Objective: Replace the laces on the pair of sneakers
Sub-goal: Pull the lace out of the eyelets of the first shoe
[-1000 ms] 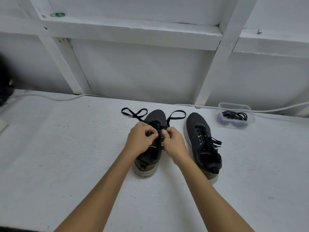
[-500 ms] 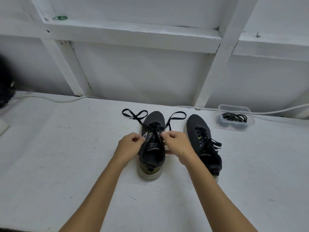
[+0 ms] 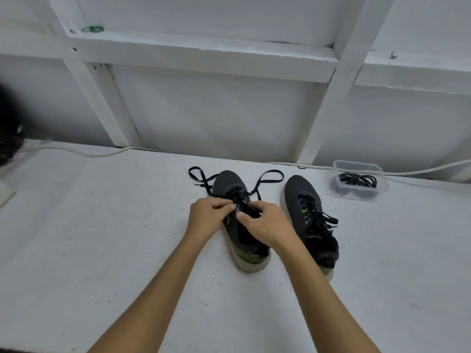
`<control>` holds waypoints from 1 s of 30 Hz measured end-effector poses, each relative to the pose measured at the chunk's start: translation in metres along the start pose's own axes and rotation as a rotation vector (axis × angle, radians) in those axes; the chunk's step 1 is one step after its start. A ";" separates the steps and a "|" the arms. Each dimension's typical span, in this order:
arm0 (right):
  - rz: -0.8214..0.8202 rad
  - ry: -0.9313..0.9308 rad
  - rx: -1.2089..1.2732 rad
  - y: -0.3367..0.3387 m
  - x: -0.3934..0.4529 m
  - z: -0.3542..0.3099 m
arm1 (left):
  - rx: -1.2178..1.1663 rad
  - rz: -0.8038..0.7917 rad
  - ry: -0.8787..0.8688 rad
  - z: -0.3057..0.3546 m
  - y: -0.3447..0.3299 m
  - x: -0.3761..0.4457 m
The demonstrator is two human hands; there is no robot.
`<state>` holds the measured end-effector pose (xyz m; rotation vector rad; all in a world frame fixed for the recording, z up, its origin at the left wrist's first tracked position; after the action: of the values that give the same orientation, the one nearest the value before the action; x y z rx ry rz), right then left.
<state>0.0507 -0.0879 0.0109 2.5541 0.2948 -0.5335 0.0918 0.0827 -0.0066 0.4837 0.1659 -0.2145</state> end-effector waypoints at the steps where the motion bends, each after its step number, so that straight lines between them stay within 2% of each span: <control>1: 0.009 0.005 -0.017 -0.002 0.000 0.000 | -0.003 -0.010 0.010 0.000 0.001 0.003; 3: 0.028 0.019 -0.043 -0.007 -0.002 -0.001 | 0.016 -0.025 0.023 0.001 0.001 0.008; 9: 0.057 0.035 -0.023 -0.009 -0.004 0.003 | 0.352 -0.150 -0.041 0.018 -0.007 0.019; 12: 0.059 0.038 -0.035 -0.010 -0.004 0.002 | 0.430 -0.149 -0.052 0.025 -0.002 0.027; 21: 0.075 0.059 -0.043 -0.009 -0.004 0.004 | 0.110 -0.042 0.044 0.009 0.002 0.013; 28: 0.086 0.080 -0.010 -0.010 -0.004 0.008 | 0.013 0.080 0.167 -0.006 -0.001 0.004; 30: 0.087 0.082 -0.007 -0.009 -0.005 0.009 | 0.038 0.047 0.170 -0.007 -0.005 0.005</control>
<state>0.0408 -0.0851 0.0017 2.5726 0.2130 -0.3950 0.0951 0.0809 -0.0155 0.5436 0.3161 -0.1302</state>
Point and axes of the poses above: each hand's wrist, its own x-axis towards the middle knuckle, its own y-axis out of the back of the hand, z = x × y, the point moved 8 cm from there along x, towards the middle knuckle, and after that the axes turned 12 degrees about -z, right-handed, at the moved point
